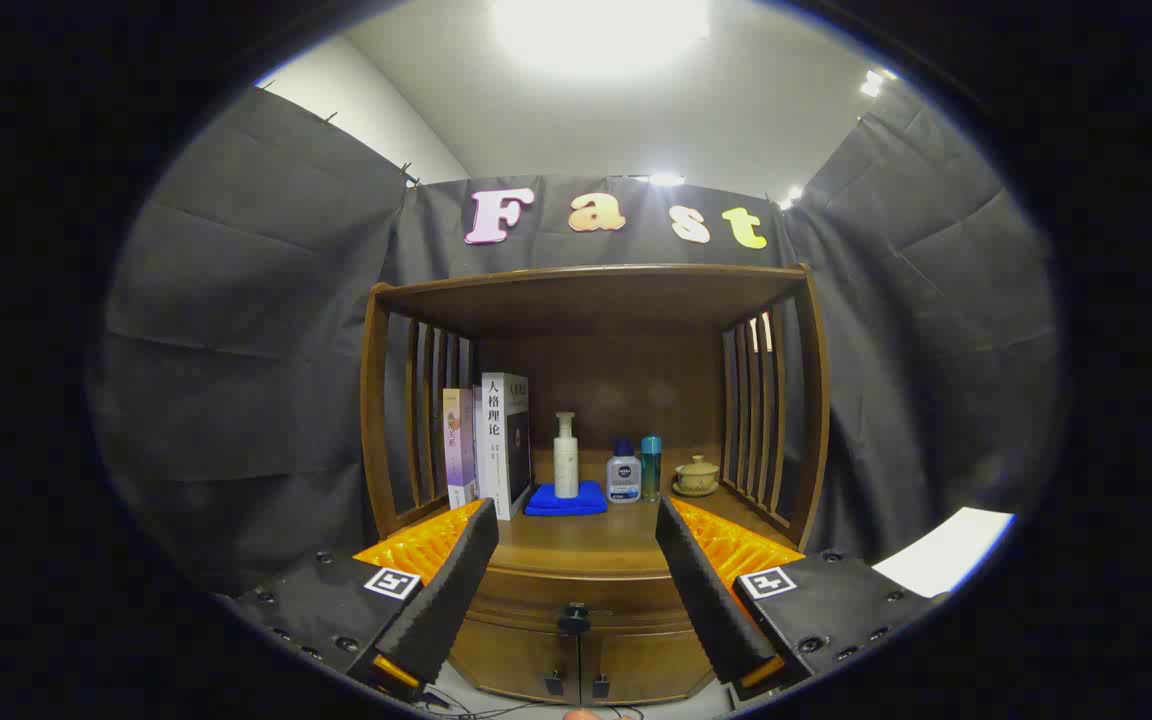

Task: Pull open the drawer, take out the items inside it, and place them on the countertop above the cabinet.

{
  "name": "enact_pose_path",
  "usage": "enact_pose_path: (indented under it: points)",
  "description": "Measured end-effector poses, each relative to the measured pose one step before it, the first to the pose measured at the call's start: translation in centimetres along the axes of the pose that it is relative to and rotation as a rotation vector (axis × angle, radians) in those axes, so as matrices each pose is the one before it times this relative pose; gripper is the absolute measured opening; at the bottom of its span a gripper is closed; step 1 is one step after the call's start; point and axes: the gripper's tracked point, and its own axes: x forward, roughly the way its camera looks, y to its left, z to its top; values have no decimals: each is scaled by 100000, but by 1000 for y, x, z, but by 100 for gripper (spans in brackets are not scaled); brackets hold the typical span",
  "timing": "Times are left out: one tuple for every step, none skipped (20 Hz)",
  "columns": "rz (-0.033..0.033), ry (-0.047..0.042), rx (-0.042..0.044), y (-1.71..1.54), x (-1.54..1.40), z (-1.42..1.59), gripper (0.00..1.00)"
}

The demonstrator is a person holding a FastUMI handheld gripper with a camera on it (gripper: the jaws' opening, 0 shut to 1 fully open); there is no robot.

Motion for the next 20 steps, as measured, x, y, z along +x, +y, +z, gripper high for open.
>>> enact_pose_path:
  points:
    - [-408,549,438,-94,95,-177,100]
    - [-349,7,631,-87,-20,24,100]
    - [-238,-163,790,-59,13,73,100]
    - [57,-261,671,121,-101,11,100]
    - [53,-208,294,60,-51,40,100]
    - [-207,-213,-138,-121,17,-56,100]
    - [-344,-300,-442,-138,-97,119,100]
    - [-398,-400,-375,-107,-70,51,100]
    - [-357,-7,-23,-142,6,29,100]
    - [35,216,383,-37,52,-181,100]
    - [77,536,391,-11,-22,-241,100]
    - [12,322,534,-112,71,-173,100]
    - [-235,285,514,-163,100,-106,100]
    - [-212,301,390,-150,82,-180,100]
    - [-349,328,230,-147,80,-145,100]
    - [-246,342,256,-171,113,-191,100]
    - [-180,316,288,-15,154,-114,100]
    - [-143,299,325,-85,1,-137,100]
    - [-245,383,395,-98,53,-147,100]
    - [-174,395,400,-98,228,-266,100]
